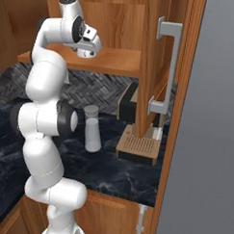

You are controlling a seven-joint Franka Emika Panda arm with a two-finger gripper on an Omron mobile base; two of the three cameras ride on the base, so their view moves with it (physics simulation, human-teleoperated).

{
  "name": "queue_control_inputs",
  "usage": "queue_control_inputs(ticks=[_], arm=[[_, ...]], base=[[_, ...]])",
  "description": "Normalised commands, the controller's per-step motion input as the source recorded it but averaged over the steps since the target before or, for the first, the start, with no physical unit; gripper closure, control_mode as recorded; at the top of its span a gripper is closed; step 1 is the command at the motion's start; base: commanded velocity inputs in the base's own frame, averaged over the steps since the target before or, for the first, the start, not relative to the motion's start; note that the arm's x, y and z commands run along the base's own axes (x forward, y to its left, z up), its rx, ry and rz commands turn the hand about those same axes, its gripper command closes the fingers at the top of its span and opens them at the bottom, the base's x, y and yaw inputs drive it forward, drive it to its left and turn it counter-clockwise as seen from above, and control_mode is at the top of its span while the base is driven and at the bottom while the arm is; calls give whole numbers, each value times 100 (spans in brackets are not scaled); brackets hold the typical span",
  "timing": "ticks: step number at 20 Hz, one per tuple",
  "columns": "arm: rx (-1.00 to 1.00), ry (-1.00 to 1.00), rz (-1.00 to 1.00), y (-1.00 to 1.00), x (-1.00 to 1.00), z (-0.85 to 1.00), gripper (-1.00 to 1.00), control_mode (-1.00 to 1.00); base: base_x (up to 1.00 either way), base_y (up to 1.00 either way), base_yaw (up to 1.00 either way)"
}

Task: There is a tray on the dining counter. Grab the cup, mug, and pitcher and place them on the tray. The pitcher may be placed next to the tray if it cannot fit the tray.

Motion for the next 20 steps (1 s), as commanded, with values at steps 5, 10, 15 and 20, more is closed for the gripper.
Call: queue_control_inputs(ticks=[5, 10, 15, 20], arm=[[0, 0, 0, -7, -8, -21, -100, -100], [0, 0, 0, 0, -1, -14, 100, -100], [0, 0, 0, 0, 2, -1, 100, -100], [0, 0, 0, 0, 6, 0, 100, -100]], base=[[0, 0, 0], [0, 0, 0], [0, 0, 0], [0, 0, 0]])
